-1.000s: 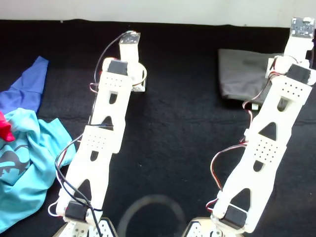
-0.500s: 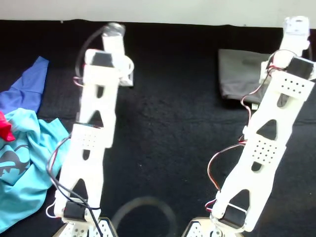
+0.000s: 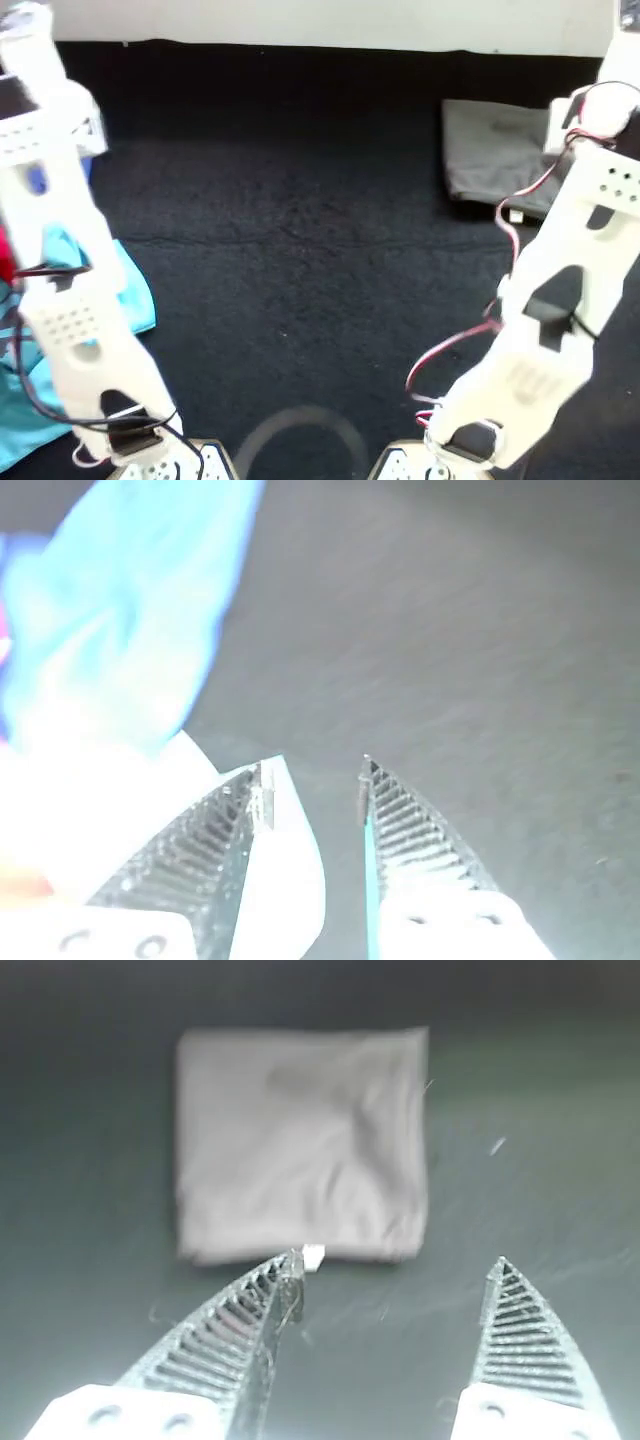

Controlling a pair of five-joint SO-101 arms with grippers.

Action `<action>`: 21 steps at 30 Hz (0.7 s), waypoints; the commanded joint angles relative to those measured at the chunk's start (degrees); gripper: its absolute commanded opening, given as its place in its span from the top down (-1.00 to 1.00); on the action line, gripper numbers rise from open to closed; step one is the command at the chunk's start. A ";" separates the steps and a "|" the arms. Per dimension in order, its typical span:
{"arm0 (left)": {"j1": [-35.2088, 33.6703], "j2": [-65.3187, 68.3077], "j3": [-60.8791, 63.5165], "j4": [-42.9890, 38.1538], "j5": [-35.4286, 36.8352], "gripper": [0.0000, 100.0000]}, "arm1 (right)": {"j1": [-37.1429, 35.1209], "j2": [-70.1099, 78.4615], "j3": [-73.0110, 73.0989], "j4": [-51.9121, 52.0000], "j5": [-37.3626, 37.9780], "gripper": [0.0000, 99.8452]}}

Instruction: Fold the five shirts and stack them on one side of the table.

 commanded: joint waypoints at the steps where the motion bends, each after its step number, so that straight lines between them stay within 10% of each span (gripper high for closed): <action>1: -6.37 -7.87 7.34 0.09 -2.46 0.70 | -5.76 -17.80 22.73 0.48 0.53 0.44; 21: -29.41 -37.67 44.97 0.00 -18.64 0.70 | -17.45 -38.37 46.37 0.31 0.35 0.44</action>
